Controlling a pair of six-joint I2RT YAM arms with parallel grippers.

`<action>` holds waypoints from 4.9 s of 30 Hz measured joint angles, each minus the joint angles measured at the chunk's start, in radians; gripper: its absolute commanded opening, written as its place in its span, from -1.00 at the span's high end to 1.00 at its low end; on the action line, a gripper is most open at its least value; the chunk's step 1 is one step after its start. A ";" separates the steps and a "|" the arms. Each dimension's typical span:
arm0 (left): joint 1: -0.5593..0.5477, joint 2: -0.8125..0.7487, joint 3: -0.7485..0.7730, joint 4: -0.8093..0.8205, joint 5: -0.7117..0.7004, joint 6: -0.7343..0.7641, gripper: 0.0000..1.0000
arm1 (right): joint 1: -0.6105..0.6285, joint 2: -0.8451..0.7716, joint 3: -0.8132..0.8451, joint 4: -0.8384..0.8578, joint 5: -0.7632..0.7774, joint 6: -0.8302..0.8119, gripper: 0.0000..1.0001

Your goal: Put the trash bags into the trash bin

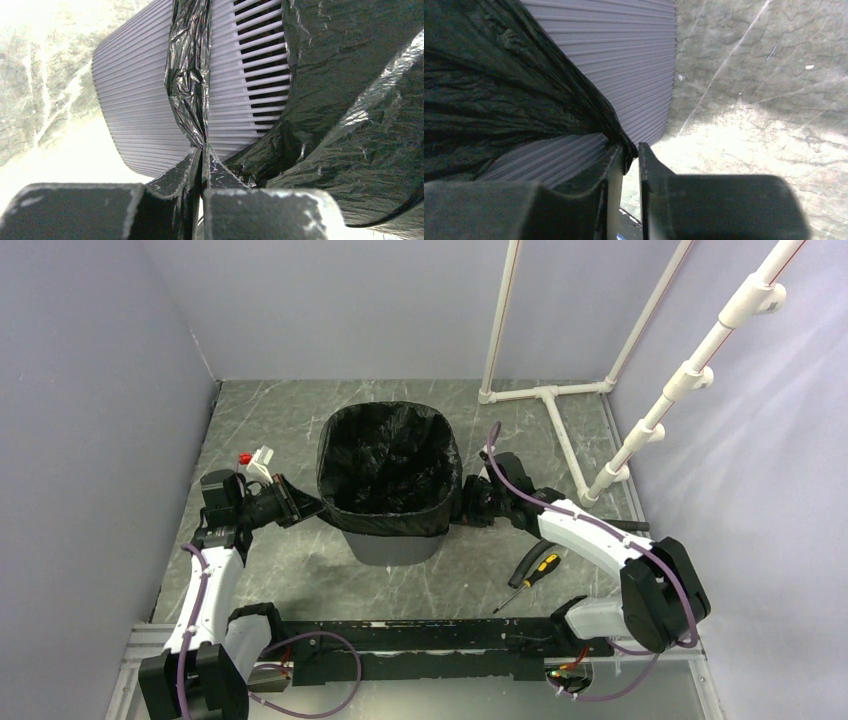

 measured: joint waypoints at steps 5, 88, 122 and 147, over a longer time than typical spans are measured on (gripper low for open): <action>0.000 -0.001 0.005 -0.024 -0.026 0.016 0.94 | 0.003 -0.004 0.053 -0.061 0.033 -0.032 0.18; -0.895 0.595 1.086 -0.709 -0.929 0.259 -0.51 | -0.009 -0.490 -0.075 -0.082 0.109 0.130 -0.99; -0.899 0.777 0.740 -0.281 -0.829 0.284 -0.37 | -0.036 -0.122 -0.116 0.173 -0.038 0.231 -0.97; -0.888 0.951 0.689 -0.250 -0.750 0.261 -0.36 | -0.036 -0.120 -0.126 0.125 -0.018 0.207 -0.97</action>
